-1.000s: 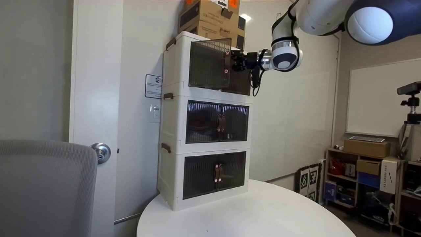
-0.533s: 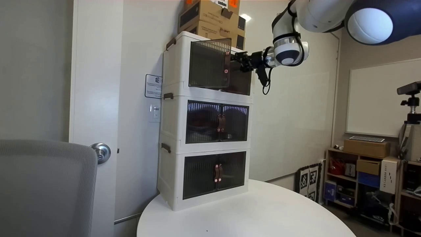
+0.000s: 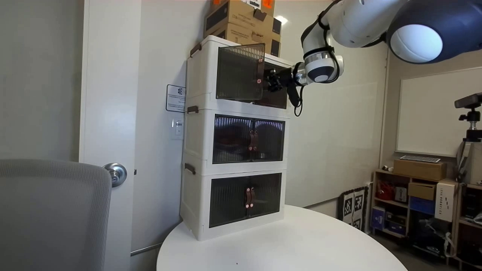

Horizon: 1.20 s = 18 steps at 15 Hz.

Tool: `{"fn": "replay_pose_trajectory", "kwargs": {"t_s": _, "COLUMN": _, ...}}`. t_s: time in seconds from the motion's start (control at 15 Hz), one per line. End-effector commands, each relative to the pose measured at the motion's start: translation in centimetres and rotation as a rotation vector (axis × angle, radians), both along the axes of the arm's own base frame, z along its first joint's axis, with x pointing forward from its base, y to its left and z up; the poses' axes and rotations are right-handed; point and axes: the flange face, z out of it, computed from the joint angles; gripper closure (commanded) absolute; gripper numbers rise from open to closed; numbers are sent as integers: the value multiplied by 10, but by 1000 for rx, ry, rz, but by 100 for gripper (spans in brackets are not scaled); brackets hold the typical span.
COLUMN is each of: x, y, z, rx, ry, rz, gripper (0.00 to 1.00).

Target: Open the upper part of the cabinet doors

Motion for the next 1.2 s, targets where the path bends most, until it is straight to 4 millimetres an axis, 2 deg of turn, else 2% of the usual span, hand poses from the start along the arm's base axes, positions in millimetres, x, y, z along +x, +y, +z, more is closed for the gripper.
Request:
{"fn": "replay_pose_trajectory", "kwargs": {"t_s": 0.0, "x": 14, "y": 6, "z": -2, "rx": -15, "ry": -2, "rz": 45, "gripper": 0}}
{"fn": "replay_pose_trajectory", "kwargs": {"t_s": 0.33, "x": 15, "y": 0, "z": 8, "rx": -44, "ry": -23, "rz": 63, "gripper": 0}}
{"fn": "replay_pose_trajectory", "kwargs": {"t_s": 0.8, "x": 17, "y": -4, "z": 37, "rx": -48, "ry": -99, "rz": 68, "gripper": 0}}
{"fn": "replay_pose_trajectory", "kwargs": {"t_s": 1.13, "x": 20, "y": 0, "z": 37, "rx": 68, "ry": -13, "rz": 168, "gripper": 0}}
